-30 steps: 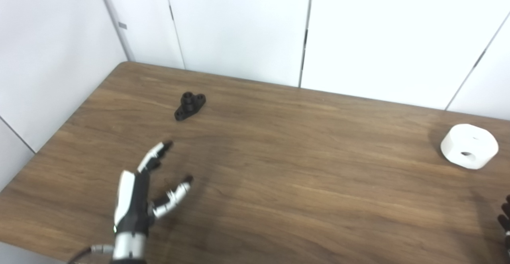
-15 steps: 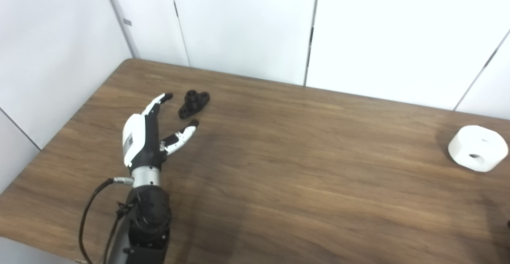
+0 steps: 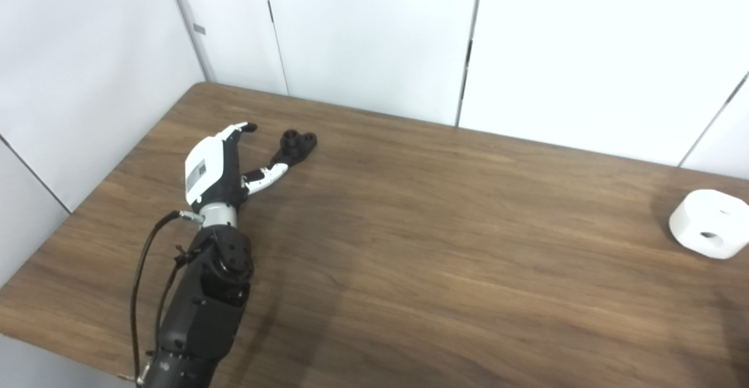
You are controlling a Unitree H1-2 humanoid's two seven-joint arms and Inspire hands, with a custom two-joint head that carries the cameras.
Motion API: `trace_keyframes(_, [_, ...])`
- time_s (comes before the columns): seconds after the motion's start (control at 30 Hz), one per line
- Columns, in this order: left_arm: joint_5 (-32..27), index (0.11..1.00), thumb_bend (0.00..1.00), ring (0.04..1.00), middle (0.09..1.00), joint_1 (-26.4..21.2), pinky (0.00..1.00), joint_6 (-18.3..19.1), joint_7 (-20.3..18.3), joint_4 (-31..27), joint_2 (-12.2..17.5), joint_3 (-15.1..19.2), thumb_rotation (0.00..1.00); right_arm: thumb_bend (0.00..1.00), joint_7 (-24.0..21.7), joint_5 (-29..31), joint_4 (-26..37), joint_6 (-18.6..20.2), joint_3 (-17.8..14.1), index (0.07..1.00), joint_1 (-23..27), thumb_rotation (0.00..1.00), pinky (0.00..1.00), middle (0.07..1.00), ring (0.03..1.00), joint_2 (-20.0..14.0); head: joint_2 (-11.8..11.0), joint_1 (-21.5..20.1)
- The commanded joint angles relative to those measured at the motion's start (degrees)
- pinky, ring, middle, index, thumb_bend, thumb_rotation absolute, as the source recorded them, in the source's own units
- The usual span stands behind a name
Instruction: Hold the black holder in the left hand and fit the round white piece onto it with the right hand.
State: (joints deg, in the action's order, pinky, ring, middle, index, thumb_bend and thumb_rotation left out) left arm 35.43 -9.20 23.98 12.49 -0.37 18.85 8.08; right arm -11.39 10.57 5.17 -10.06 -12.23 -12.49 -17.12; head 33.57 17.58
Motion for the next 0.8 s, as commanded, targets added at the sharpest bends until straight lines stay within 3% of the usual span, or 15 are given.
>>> trace_keyframes(0.0, [1.77, 0.795, 0.83, 0.927, 0.893, -2.58, 0.93, -0.17, 1.35, 0.66, 2.21, -0.3, 0.35, 0.77, 0.27, 0.03, -1.64, 0.12, 0.91, 1.0, -2.53, 1.0, 1.0, 1.0, 1.0, 1.42, 0.08, 0.01])
trace_keyframes(0.47, [6.57, 0.77, 0.82, 0.948, 0.89, -5.65, 1.0, 2.82, -1.34, 6.27, 5.24, -5.79, 0.39, 0.72, 0.01, 0.64, -0.92, 0.14, 1.28, 1.0, -2.85, 1.0, 1.0, 1.0, 1.0, 1.64, 0.2, -0.5])
trace_keyframes(0.77, [6.5, 0.754, 0.82, 0.948, 0.892, -7.41, 1.0, 1.24, -0.39, 10.56, 5.56, -8.71, 0.37, 0.74, 0.23, 0.15, -1.14, -0.6, 1.69, 1.0, -2.96, 1.0, 1.0, 1.0, 1.0, 2.32, 0.03, -1.4])
